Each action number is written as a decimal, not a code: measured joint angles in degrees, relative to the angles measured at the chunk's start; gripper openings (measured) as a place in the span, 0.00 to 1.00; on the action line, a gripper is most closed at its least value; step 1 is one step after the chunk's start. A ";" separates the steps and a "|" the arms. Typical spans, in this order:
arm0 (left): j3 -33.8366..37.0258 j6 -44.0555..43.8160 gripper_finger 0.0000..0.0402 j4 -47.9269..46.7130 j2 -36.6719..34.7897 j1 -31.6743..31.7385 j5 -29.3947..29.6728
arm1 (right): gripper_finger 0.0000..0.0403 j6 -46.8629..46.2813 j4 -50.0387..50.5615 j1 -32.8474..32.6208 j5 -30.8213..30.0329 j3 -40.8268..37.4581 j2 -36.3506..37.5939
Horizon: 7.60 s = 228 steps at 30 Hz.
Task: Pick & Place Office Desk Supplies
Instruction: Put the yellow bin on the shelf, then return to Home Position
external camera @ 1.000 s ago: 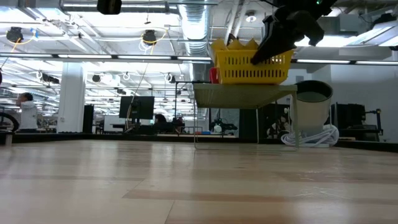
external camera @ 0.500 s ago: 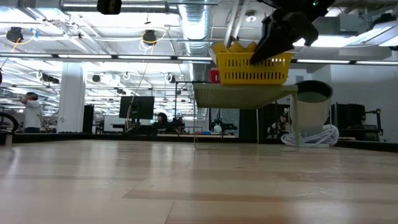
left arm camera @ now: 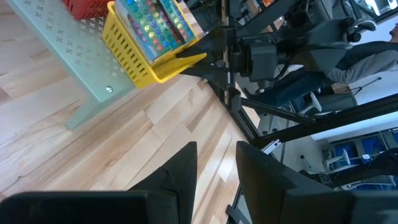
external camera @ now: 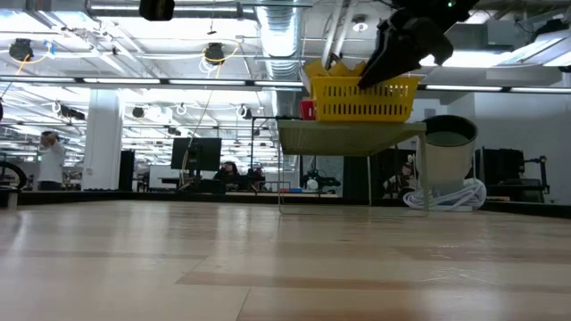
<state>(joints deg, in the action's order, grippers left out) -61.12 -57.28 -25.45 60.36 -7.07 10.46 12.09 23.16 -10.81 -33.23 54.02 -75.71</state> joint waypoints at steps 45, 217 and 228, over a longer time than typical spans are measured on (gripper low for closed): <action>17.44 35.78 0.26 -0.30 -27.57 -0.04 -1.27 | 0.27 -40.15 5.09 -6.05 -2.05 3.15 31.48; 60.72 38.58 0.09 30.01 -45.62 13.27 -7.89 | 0.27 -22.20 -15.74 8.76 37.24 -50.62 74.28; 60.72 38.58 0.09 30.01 -45.62 13.27 -7.89 | 0.27 -22.20 -15.72 8.75 37.24 -50.62 74.27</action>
<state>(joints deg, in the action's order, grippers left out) -0.40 -18.70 4.56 14.74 6.20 2.57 -10.11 7.44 -2.06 4.01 3.40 -1.43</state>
